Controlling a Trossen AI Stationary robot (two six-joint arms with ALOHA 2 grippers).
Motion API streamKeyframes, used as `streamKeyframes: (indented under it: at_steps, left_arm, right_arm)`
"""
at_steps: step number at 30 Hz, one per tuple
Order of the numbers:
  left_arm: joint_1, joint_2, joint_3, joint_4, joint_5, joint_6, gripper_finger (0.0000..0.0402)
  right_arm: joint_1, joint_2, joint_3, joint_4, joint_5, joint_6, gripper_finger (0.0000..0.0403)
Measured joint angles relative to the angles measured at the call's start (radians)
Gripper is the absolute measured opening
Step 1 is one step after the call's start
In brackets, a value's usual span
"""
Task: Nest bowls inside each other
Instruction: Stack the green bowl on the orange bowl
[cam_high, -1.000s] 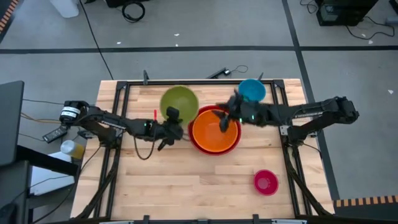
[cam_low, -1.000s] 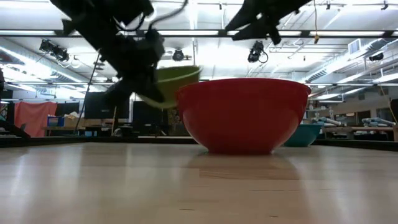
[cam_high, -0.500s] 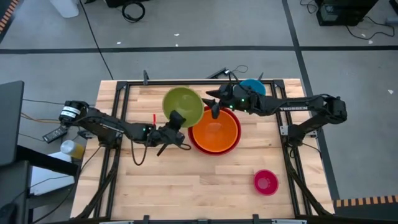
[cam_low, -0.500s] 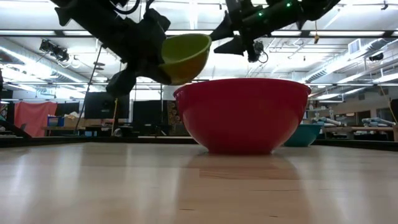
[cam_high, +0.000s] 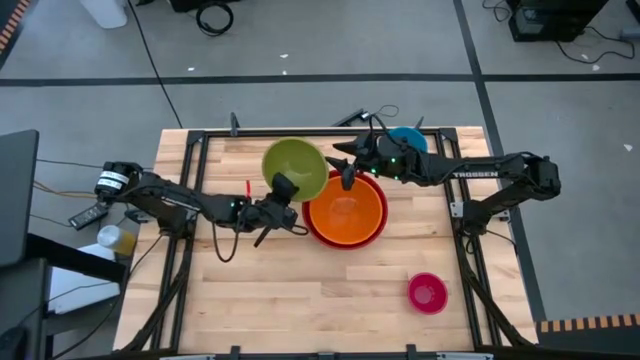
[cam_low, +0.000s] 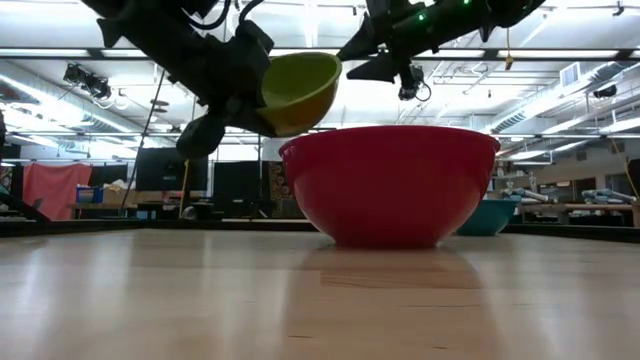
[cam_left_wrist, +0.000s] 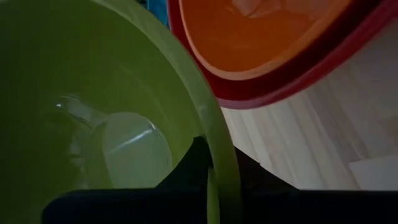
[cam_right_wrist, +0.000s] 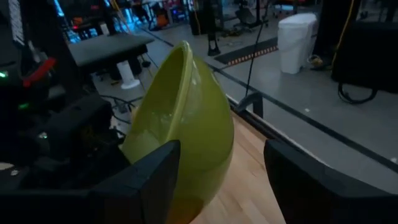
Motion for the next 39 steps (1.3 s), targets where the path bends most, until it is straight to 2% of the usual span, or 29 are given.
streamKeyframes:
  at_steps: [3,8,11,15,20,27,31,36,37,39]
  left_arm:
    - [0.000,0.001,-0.001,0.007,0.001,-0.025,0.0023]
    - [0.002,0.004,-0.002,-0.008,0.005,-0.053,0.0023]
    - [0.007,0.006,-0.001,0.008,0.003,-0.054,0.0023]
    - [0.017,0.015,-0.001,0.017,0.008,-0.050,0.0023]
    - [0.038,0.034,0.000,0.029,0.020,-0.065,0.0023]
    - [0.041,0.047,-0.001,0.028,0.026,-0.053,0.0023]
    - [0.041,0.047,-0.001,0.029,0.027,-0.045,0.0023]
    - [0.040,0.047,0.000,0.075,0.040,-0.070,0.0028]
    - [0.039,0.048,0.001,0.098,0.045,-0.094,0.0032]
    - [0.038,0.048,0.001,0.146,0.049,-0.140,0.0049]
  right_arm:
    - [0.001,0.000,0.000,0.011,0.043,-0.024,0.0245]
    - [0.003,-0.012,0.003,0.075,0.190,-0.094,0.0245]
    - [0.008,0.005,0.002,0.087,0.130,-0.087,0.0245]
    - [0.023,0.048,0.002,0.095,0.137,-0.079,0.0245]
    - [0.012,0.117,0.002,0.151,0.097,-0.038,0.0245]
    - [0.006,0.194,0.002,0.161,0.197,-0.040,0.0233]
    - [0.006,0.194,0.004,0.140,0.203,-0.038,0.0180]
    - [0.004,0.159,0.007,0.095,0.212,-0.031,0.0043]
    - [0.004,0.154,0.007,0.092,0.218,-0.039,0.0030]
    - [0.004,0.142,0.006,0.083,0.236,-0.052,0.0029]
